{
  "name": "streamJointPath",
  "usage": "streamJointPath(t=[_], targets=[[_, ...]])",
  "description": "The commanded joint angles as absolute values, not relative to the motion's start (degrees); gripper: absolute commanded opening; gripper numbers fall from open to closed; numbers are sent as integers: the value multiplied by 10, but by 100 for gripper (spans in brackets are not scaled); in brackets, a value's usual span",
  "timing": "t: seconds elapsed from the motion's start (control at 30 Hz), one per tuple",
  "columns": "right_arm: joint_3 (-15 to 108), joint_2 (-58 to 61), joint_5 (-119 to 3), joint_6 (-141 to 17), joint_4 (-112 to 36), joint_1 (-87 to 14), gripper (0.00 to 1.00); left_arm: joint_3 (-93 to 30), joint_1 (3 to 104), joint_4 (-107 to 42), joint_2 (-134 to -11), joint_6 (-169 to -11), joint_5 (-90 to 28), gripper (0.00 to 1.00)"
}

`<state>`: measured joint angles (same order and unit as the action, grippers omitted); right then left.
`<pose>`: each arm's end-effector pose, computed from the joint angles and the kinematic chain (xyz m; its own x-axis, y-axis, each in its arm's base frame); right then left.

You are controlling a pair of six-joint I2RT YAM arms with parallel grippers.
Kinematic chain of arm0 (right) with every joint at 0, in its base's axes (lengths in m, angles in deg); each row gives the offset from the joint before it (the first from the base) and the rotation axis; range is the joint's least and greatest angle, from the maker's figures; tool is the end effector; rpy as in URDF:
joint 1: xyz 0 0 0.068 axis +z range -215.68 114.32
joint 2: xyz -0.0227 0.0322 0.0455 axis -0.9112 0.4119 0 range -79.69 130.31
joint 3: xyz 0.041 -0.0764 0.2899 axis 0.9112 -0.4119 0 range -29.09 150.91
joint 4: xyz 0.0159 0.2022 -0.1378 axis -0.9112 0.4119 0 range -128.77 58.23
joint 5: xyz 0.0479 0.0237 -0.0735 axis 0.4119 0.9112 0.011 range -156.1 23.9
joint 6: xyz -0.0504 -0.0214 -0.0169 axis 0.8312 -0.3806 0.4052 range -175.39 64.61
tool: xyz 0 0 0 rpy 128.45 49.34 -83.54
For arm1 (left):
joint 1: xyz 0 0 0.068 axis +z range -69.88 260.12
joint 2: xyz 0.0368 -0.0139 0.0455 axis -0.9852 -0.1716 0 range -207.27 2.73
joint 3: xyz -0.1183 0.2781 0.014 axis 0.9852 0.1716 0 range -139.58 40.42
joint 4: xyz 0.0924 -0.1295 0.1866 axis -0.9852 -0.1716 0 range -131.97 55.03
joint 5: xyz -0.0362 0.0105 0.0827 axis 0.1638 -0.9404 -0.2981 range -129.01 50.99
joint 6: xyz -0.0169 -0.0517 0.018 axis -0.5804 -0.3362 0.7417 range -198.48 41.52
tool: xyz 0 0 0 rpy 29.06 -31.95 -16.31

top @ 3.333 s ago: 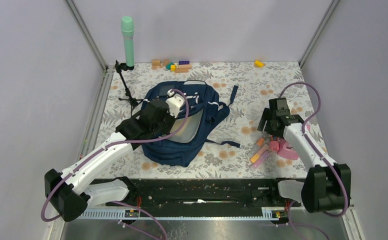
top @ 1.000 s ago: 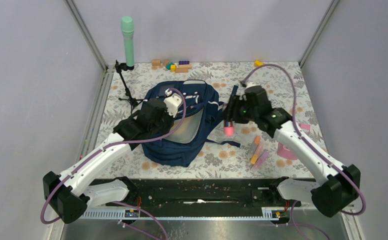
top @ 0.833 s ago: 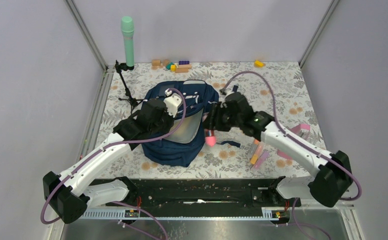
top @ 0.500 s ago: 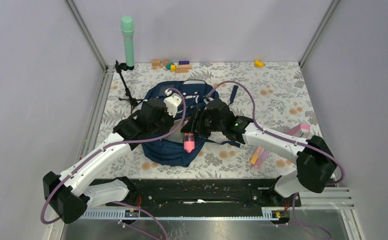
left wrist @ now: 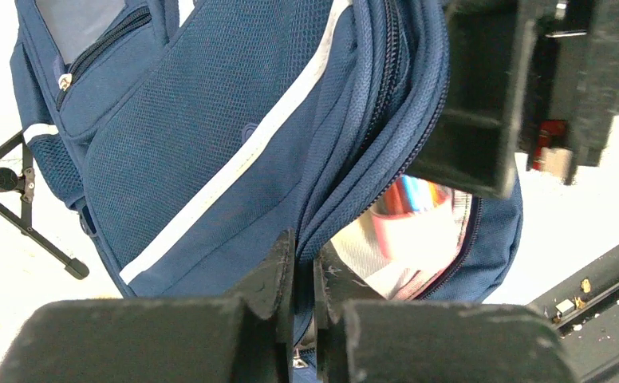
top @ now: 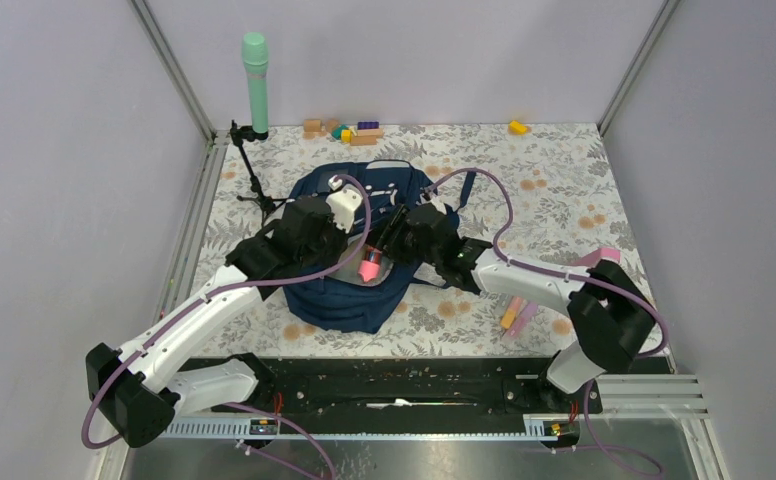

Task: Pack the student bag
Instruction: Place the stationery in the student bag.

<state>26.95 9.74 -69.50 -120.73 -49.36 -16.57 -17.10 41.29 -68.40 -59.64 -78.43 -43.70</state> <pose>0.2281 0.2597 0.2887 -0.7590 0.5094 -0.4055 -0.0693 0.5561 0.8282 0.1618 -0.1260 0.3441 -0.4822 0.3892 -0.7849 0.5754 0.8163 0.0513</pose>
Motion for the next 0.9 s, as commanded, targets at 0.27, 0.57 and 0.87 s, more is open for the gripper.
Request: streamJointPath(t=[0.27, 0.57, 0.87], targets=[[330, 136, -877, -1145, -584, -140, 33, -186, 409, -636, -574, -817, -394, 0], [263, 81, -922, -1040, -599, -113, 76, -187, 409, -636, -578, -822, -393, 0], [197, -3, -943, -985, -587, -102, 81, -186, 410, -634, -584, -826, -372, 0]])
